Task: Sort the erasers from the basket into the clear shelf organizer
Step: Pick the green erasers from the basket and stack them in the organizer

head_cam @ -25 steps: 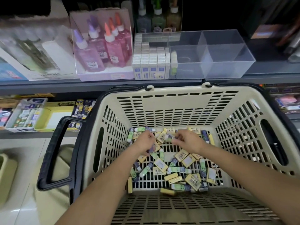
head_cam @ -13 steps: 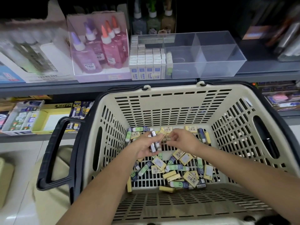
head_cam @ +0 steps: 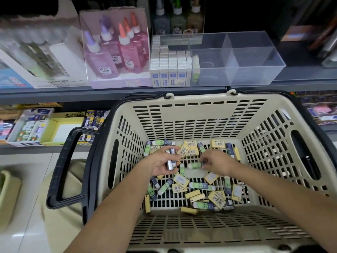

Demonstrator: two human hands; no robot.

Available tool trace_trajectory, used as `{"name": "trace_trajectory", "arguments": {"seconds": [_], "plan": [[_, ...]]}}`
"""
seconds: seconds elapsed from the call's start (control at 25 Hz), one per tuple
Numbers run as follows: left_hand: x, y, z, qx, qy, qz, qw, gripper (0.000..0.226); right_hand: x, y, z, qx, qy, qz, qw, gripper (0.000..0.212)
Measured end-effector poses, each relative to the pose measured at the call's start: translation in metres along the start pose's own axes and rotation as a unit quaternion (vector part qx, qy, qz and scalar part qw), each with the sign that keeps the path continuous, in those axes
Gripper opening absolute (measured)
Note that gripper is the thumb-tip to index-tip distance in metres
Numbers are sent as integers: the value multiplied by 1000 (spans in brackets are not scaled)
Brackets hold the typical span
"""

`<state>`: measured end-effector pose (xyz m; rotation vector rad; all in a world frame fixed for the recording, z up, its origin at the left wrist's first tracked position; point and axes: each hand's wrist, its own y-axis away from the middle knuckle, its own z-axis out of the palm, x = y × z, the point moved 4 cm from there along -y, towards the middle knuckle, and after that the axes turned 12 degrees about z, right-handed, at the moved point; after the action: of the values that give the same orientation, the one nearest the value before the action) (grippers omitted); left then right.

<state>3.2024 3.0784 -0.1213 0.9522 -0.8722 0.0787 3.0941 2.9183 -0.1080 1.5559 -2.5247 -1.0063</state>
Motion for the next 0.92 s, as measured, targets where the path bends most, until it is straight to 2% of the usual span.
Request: {"name": "trace_trajectory", "arguments": {"seconds": [0.12, 0.24, 0.44, 0.56, 0.72, 0.84, 0.92], "plan": [[3, 0, 7, -20, 38, 9, 999, 40, 5, 0, -22, 29, -237, 106, 965, 15], [5, 2, 18, -45, 66, 25, 997, 34, -14, 4, -15, -6, -316, 117, 941, 15], [6, 1, 24, -24, 66, 47, 996, 24, -33, 7, -7, -31, -339, 103, 935, 29], [8, 5, 34, -50, 90, 47, 994, 24, -36, 10, -11, -22, -342, 112, 933, 37], [11, 5, 43, -50, 113, 50, 991, 40, -35, 14, -15, -29, -406, 99, 908, 19], [15, 2, 40, -24, 121, 36, 992, 62, -35, 13, -29, -14, -410, 86, 908, 18], [15, 0, 34, -6, 114, 19, 993, 66, -32, 11, -40, -21, -365, 72, 928, 21]]}}
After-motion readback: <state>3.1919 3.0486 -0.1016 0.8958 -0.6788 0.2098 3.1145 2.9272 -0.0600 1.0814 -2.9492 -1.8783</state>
